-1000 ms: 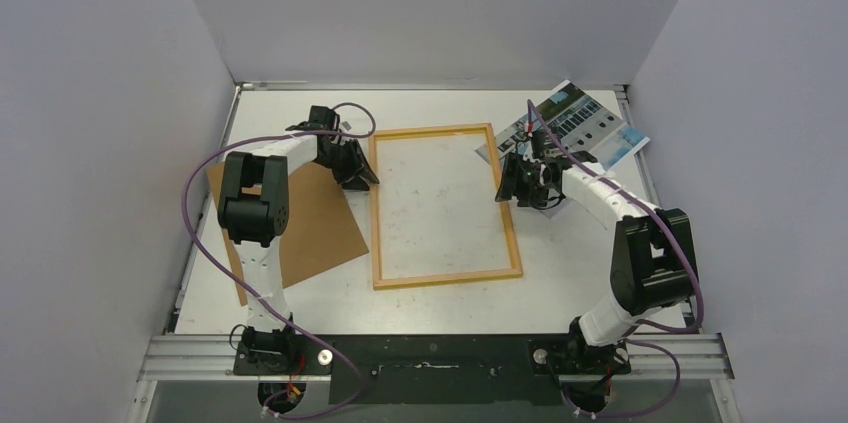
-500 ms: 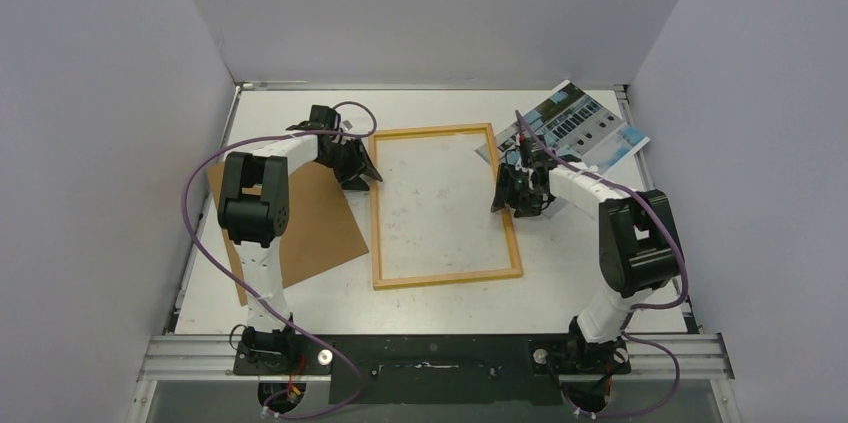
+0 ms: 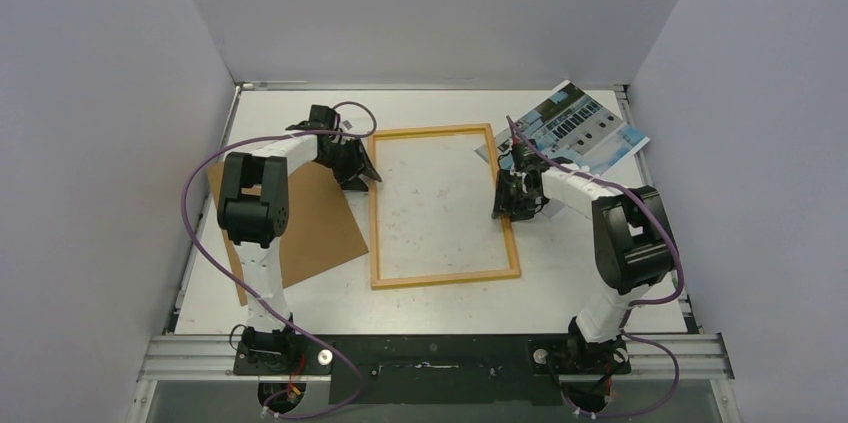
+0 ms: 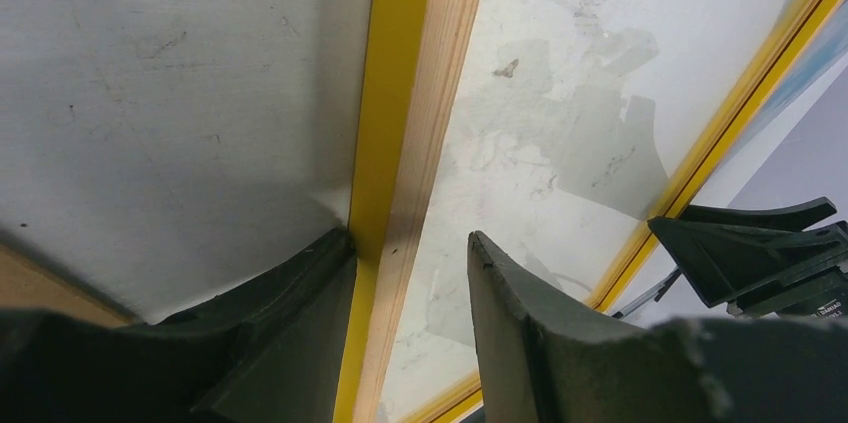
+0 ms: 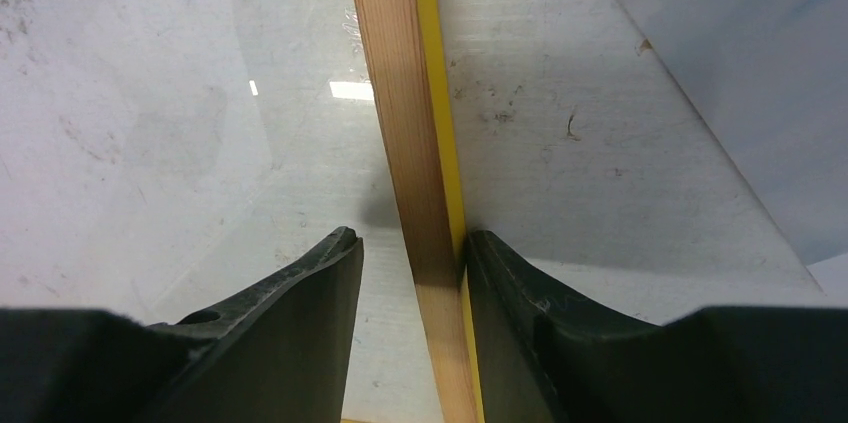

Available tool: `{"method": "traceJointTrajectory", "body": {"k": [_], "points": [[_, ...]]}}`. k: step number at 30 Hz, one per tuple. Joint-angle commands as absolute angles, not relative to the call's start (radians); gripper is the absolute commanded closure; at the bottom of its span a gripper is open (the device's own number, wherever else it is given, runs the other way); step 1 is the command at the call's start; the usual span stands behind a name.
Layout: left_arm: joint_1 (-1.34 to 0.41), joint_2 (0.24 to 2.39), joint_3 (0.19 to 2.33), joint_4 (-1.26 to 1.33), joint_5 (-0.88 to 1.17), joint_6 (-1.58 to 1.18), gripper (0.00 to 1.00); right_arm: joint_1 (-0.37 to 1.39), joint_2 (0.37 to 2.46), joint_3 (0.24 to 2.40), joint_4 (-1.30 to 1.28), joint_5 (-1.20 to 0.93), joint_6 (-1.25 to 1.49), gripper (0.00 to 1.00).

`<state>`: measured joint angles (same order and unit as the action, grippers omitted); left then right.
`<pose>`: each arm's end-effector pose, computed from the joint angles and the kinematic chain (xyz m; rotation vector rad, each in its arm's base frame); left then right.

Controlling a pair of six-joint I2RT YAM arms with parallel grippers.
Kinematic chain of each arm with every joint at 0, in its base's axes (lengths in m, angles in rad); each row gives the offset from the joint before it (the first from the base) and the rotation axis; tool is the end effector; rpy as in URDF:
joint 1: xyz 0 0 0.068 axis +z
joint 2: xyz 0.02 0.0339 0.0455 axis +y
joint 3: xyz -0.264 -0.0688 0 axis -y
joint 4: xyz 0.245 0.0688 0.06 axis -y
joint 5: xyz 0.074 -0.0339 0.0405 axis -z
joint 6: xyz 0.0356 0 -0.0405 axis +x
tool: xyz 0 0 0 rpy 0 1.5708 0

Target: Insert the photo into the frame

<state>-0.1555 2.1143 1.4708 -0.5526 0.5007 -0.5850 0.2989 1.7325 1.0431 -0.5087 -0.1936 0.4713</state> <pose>0.4192 -0.0830 0.1425 -0.4718 2.8108 -0.8739 0.3128 0.1035 0.1631 0.1923 2.8274 0.4557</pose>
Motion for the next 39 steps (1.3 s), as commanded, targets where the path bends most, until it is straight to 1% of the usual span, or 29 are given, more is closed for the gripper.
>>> {"method": "traceJointTrajectory", "body": {"k": [1, 3, 7, 14, 18, 21, 25, 26, 31, 36, 39], "points": [[-0.158, 2.097, 1.465, -0.603, 0.437, -0.547, 0.56, 0.337, 1.73, 1.052, -0.464, -0.235, 0.481, 0.58], [-0.156, 2.082, 1.456, -0.602, 0.426, -0.552, 0.56, 0.349, 1.728, 1.062, -0.46, -0.254, 0.48, 0.58], [-0.152, 1.998, 1.401, -0.523, 0.396, -0.565, 0.56, 0.369, 1.729, 1.08, -0.459, -0.28, 0.479, 0.58], [-0.147, 2.005, 1.401, -0.549, 0.4, -0.562, 0.56, 0.375, 1.742, 1.099, -0.467, -0.298, 0.481, 0.58], [-0.142, 1.99, 1.38, -0.557, 0.365, -0.57, 0.56, 0.376, 1.751, 1.116, -0.505, -0.255, 0.481, 0.54], [-0.132, 1.974, 1.396, -0.583, 0.345, -0.558, 0.56, 0.369, 1.728, 1.142, -0.536, -0.191, 0.494, 0.49], [-0.12, 1.957, 1.475, -0.641, 0.33, -0.523, 0.52, 0.342, 1.671, 1.198, -0.557, -0.137, 0.512, 0.46], [-0.119, 1.956, 1.497, -0.657, 0.327, -0.514, 0.5, 0.335, 1.651, 1.209, -0.555, -0.125, 0.516, 0.45], [-0.11, 1.93, 1.569, -0.705, 0.313, -0.487, 0.41, 0.255, 1.537, 1.215, -0.531, -0.012, 0.564, 0.41], [-0.112, 1.912, 1.601, -0.695, 0.368, -0.496, 0.39, 0.121, 1.476, 1.18, -0.53, 0.158, 0.618, 0.38], [-0.12, 1.902, 1.594, -0.67, 0.401, -0.513, 0.39, 0.009, 1.501, 1.184, -0.535, 0.17, 0.652, 0.38]]}}
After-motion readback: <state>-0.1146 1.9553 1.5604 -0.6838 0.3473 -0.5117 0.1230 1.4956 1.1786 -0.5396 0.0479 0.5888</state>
